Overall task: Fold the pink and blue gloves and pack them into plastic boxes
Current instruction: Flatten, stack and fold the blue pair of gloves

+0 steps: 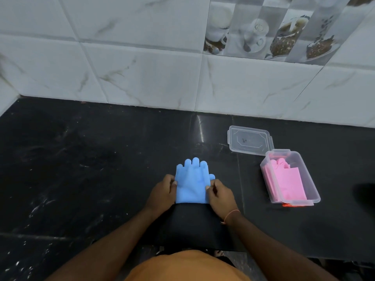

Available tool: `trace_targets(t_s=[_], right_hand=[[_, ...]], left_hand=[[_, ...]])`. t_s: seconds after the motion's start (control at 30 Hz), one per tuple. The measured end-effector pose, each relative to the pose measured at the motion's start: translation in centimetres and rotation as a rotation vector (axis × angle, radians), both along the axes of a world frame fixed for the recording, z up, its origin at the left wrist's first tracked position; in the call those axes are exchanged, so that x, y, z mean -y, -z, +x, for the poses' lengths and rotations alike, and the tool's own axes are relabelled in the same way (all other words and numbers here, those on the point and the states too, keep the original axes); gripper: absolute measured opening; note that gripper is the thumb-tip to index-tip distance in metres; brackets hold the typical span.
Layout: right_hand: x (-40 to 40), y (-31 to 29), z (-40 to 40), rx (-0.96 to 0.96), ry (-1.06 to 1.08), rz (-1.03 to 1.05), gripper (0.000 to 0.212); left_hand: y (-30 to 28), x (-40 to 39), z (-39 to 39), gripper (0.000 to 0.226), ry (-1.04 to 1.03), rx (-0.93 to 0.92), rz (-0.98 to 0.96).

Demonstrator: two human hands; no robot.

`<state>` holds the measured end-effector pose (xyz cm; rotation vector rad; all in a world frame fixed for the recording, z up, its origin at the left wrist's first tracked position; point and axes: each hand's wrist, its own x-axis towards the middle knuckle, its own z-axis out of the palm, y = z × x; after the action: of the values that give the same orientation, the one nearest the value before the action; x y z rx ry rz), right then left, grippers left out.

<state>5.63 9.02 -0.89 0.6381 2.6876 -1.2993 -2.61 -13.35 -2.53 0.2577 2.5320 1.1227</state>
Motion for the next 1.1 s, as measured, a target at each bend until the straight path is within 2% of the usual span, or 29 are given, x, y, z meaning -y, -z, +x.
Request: trace_targets(t_s=[0.2,0.33,0.43,0.6,0.77,0.8,0.9,0.93,1.03,1.1], right_hand=[[1.5,0.7,-0.2,0.082,0.270,-0.045,0.012],[1.5,0.0,-0.3,0.090,0.279,-0.051,0.020],[0.9,-0.1,-0.8,0.091,0.245,0.030,0.031],[0.5,0.3,-1.4,0.133,0.209,0.184,0.033],[0.7,0.4,-1.9,0.171,0.256,0.160,0.032],[0.9,0.3,-1.9,0.169,0.276,0.155,0.031],[1.3,0.5,-2.0,0.132,0.341,0.129,0.027],[1.3,0.4,-2.0,0.131,0.359,0.110,0.029],[1.1,0.8,-2.6,0.161,0.389,0.015,0.045],[0.9,1.1,-3.1,0.199,0.450,-0.141,0.049]], left_hand=[[-0.2,-0.9,0.2,0.010,-0.033,-0.083,-0.024],[-0.5,-1.2,0.2,0.011,-0.018,-0.098,-0.037],[-0.6,-1.5,0.1,0.013,-0.031,-0.117,-0.049],[-0.5,-2.1,-0.4,0.014,-0.069,-0.100,-0.081],[-0.5,-2.5,-0.2,0.017,-0.123,-0.087,-0.045],[-0.5,-2.5,-0.1,0.024,-0.135,-0.076,-0.027],[-0.7,-3.2,-0.4,0.068,-0.139,0.039,0.015],[-0.8,-3.5,-0.6,0.074,-0.132,0.077,-0.001],[-1.2,-4.2,-1.7,0.069,-0.175,0.242,0.012],[-1.2,-4.2,-2.2,0.055,-0.157,0.378,0.171]])
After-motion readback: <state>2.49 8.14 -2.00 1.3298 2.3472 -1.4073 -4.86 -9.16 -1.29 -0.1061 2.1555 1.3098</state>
